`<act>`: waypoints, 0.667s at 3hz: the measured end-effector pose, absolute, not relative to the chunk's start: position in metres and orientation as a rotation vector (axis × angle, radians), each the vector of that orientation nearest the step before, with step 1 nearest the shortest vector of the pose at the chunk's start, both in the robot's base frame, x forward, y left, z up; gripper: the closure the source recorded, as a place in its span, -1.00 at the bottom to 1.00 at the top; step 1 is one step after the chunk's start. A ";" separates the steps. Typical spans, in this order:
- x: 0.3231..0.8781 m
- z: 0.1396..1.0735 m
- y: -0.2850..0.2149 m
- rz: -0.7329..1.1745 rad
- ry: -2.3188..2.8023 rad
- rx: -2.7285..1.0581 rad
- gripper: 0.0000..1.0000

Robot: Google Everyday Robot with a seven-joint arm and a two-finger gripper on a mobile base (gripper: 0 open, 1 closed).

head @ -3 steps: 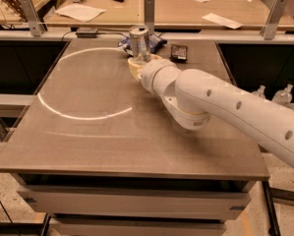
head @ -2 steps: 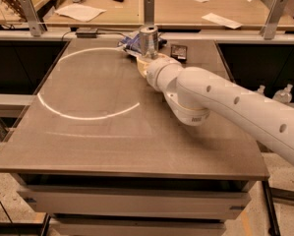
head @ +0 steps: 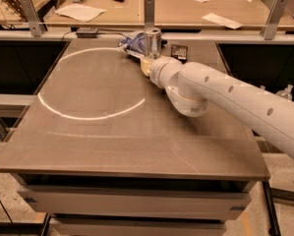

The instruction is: Move redbull can near blue chip bag

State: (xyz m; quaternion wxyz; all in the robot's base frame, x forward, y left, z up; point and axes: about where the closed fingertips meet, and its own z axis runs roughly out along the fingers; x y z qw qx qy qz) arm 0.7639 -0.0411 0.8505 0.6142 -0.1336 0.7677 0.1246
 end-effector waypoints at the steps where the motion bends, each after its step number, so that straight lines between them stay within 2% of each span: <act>1: 0.776 0.837 -0.035 0.327 1.774 -0.313 1.00; 2: 0.784 0.831 -0.035 0.332 1.764 -0.304 1.00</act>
Offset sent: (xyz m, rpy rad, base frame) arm 0.0333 0.0276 -0.0361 0.0387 -0.0597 0.0369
